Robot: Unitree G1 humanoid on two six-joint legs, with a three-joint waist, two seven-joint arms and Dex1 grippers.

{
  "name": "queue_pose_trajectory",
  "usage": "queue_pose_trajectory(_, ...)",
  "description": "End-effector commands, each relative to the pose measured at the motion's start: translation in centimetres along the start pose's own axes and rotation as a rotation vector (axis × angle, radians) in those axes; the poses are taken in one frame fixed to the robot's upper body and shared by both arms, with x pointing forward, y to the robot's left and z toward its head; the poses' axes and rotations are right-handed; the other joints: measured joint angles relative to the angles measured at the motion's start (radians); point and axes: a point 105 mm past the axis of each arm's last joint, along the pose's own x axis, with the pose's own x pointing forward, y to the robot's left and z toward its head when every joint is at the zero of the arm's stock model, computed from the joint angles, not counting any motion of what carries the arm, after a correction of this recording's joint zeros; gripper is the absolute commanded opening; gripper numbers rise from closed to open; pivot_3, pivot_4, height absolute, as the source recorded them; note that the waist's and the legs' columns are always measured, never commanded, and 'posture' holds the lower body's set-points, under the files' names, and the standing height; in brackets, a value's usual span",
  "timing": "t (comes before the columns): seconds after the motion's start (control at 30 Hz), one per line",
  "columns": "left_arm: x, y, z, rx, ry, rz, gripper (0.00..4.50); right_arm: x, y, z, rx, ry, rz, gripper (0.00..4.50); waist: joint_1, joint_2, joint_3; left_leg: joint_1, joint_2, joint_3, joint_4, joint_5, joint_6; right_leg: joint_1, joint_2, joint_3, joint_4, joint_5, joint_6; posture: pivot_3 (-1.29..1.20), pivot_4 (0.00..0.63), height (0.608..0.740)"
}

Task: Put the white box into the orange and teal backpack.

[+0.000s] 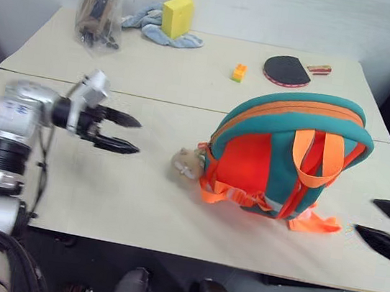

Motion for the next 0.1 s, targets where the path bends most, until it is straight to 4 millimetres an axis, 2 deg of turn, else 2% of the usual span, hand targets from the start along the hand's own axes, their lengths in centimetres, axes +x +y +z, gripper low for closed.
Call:
queue_pose_trajectory(0.03, -1.9, -2.3, 2.9, 0.06, -0.088, -0.107, 4.5, -2.5, -1.4, 1.5, -0.02, -0.05, -0.077, 4.47, 0.0, 0.0, 0.0, 0.0, 0.0, 0.0, 0.0, 0.0, 0.001, 0.0, 0.0, 0.0, 0.0, 0.0, 0.0, 0.0, 0.15, 0.74)
queue_pose_trajectory(0.1, -2.1, -2.2, 4.1, 0.08, -0.156, -0.062, 4.5, -2.6, -1.8, 1.6, 0.003, -0.089, -0.082, 4.47, 0.001, 0.0, 0.0, 0.006, -0.001, 0.0, -0.002, -0.001, 0.001, 0.006, -0.001, 0.0, -0.003, 0.0, 0.0, 0.0, 0.15, 0.74)
